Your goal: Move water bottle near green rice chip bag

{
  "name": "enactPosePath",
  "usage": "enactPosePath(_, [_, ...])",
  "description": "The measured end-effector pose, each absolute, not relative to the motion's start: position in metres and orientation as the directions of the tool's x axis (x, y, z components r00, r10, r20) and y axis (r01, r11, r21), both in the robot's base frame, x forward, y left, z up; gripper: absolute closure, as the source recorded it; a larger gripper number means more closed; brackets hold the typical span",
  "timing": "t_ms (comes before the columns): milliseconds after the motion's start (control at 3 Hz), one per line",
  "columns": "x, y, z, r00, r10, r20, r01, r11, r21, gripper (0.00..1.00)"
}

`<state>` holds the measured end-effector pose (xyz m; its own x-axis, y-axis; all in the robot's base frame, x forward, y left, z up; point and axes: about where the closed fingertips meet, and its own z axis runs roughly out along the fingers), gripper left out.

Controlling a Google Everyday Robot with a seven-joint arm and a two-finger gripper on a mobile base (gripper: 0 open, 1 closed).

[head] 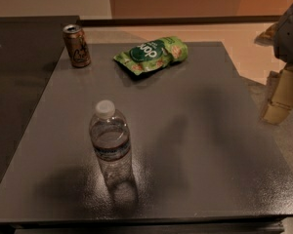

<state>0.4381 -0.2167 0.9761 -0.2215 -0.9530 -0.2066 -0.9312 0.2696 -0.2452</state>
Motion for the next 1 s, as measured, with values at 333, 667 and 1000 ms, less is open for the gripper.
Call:
enactPosePath(333, [0.438, -0.217, 0.976, -0.222, -0.953, -0.207, -0.931, 0.270, -0.245, 0.00])
enactPosePath(667, [0.434, -0.206, 0.977, -0.219, -0.942, -0.255, -0.931, 0.280, -0.234, 0.00])
enactPosePath(1000, [0.424, -0.180, 0.979, -0.184, -0.918, -0.351, -0.937, 0.272, -0.220, 0.00])
